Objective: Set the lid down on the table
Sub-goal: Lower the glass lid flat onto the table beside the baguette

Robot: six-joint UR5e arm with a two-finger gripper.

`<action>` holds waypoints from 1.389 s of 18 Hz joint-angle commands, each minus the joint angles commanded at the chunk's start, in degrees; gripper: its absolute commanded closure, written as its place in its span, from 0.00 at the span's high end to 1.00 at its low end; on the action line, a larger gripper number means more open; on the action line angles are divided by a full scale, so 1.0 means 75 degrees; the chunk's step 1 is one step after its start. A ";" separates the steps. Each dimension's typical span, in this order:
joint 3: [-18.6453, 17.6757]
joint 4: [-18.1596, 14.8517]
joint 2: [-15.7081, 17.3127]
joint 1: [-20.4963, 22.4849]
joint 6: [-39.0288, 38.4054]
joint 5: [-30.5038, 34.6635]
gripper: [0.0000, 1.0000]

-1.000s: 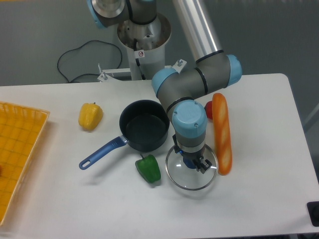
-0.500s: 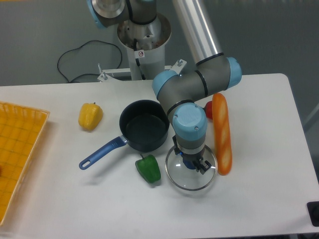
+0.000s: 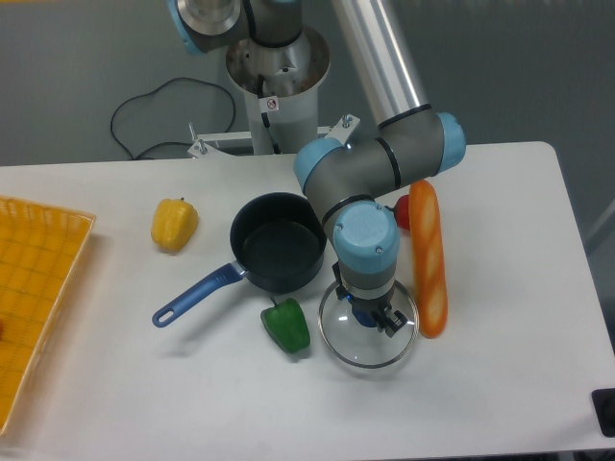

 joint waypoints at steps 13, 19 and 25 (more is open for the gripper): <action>0.0000 0.0023 -0.0129 -0.0012 0.0012 -0.0012 0.63; 0.0000 0.0058 -0.0188 -0.0035 0.0012 -0.0012 0.63; 0.0000 0.0059 -0.0234 -0.0035 0.0012 -0.0012 0.63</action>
